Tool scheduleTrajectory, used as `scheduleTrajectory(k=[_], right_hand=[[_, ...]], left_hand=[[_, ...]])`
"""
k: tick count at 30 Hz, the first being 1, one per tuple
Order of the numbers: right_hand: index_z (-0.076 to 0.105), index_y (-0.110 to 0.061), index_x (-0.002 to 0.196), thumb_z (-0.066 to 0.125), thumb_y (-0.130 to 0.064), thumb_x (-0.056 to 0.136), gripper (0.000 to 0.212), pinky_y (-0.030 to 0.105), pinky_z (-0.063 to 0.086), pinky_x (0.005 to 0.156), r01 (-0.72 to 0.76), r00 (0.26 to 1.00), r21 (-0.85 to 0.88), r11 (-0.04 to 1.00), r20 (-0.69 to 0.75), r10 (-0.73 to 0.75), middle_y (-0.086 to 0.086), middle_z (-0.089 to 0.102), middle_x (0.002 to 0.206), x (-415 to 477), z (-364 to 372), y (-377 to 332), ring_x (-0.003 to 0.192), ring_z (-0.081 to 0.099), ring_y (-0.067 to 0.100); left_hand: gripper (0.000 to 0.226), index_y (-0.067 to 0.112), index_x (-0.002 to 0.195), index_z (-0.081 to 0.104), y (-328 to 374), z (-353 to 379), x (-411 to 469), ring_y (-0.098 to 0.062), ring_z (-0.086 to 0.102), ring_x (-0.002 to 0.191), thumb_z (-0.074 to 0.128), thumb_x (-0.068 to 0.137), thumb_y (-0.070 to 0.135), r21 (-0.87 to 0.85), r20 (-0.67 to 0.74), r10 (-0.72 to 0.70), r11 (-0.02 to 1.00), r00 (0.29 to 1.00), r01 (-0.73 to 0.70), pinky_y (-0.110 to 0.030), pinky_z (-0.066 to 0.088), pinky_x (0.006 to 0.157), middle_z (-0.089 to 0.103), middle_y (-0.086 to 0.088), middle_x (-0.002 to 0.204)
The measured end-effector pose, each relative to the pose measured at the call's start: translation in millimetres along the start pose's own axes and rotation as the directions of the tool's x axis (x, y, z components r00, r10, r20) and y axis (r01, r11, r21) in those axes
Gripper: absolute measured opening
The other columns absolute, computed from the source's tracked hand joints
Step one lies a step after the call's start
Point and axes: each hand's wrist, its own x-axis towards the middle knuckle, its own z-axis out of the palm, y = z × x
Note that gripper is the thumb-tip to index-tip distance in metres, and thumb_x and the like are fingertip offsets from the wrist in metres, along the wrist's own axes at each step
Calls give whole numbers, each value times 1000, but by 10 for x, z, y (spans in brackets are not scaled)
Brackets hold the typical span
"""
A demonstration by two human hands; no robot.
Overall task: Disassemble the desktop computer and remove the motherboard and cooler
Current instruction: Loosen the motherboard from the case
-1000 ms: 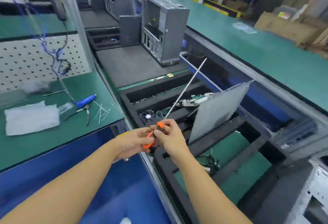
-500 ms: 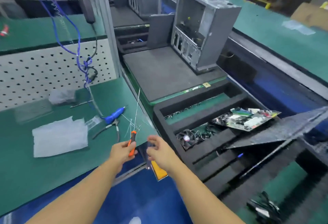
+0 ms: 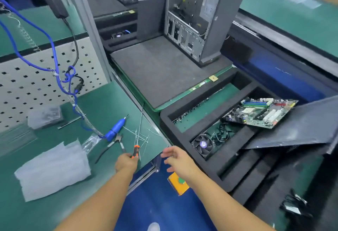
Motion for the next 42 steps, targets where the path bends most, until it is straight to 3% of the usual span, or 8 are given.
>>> scheduleTrajectory(k=[3, 7, 11, 13, 24, 29, 34, 42], right_hand=[[58, -18, 115, 44, -1, 93, 32, 28, 57, 73, -10, 999, 41, 999, -39, 11, -2, 67, 110, -17, -7, -52, 83, 61, 15], [58, -15, 114, 40, 0, 94, 31, 25, 55, 68, -15, 998, 113, 994, -66, 22, 4, 68, 109, -83, -32, -116, 80, 60, 11], [59, -13, 114, 41, -1, 93, 30, 28, 55, 70, -16, 996, 151, 988, -89, 29, 5, 70, 105, -229, -71, -136, 78, 61, 12], [59, -11, 114, 41, 0, 92, 31, 30, 53, 68, -13, 994, 188, 982, -104, 33, 6, 70, 100, -332, -126, -134, 76, 60, 15], [60, -10, 107, 41, 0, 93, 26, 23, 48, 58, 60, 972, 284, 957, -235, 9, 4, 69, 86, -1055, -845, 58, 65, 58, 14], [65, -16, 100, 51, -7, 88, 20, 23, 48, 54, 91, 942, 278, 956, -336, 8, -2, 72, 81, -1475, -1249, 256, 62, 60, 12], [63, -21, 87, 44, -7, 87, 23, 19, 29, 40, 77, 885, 214, 974, -465, 32, -2, 66, 69, -2084, -1784, 439, 44, 42, 12], [59, -15, 84, 38, -11, 88, 22, 19, 35, 38, -144, 891, -7, 990, -436, 126, -2, 63, 61, -3724, -2903, 1136, 46, 46, 11]], left_hand=[[45, 10, 128, 64, 29, -23, -34, -32, 58, 119, 72, 85, 20, 6, 12, -11, 1000, 1000, 11, -34, 48, 100, 62, -14, 131], [34, 8, 122, 63, 63, -90, -106, -36, 58, 112, 60, 89, 10, -105, -23, -2, 994, 1000, 0, -37, 48, 97, 60, -20, 127], [20, 15, 105, 66, 217, -192, -301, -26, 64, 66, 51, 92, 19, -296, -40, 115, 947, 993, -122, -32, 50, 62, 71, -7, 81], [22, 22, 91, 70, 370, -225, -462, -20, 49, 49, 48, 91, 25, -326, -25, 225, 919, 974, -220, -26, 37, 49, 56, 1, 56], [33, 23, 69, 68, 1096, 207, -1457, -20, 49, 59, 45, 89, 33, -372, 25, 588, 756, 809, -538, -32, 38, 58, 51, 4, 57], [29, 18, 60, 62, 1429, 624, -2232, -14, 39, 47, 47, 79, 35, -452, 66, 770, 590, 634, -669, -34, 36, 53, 42, 5, 47], [28, 18, 55, 54, 1698, 1148, -3195, -16, 35, 48, 45, 78, 31, -574, 129, 908, 396, 399, -717, -28, 29, 50, 39, 4, 46], [26, 17, 58, 54, 1548, 2376, -5126, -11, 38, 51, 44, 81, 26, -683, 281, 958, 248, 66, -687, -24, 32, 50, 43, 5, 51]])
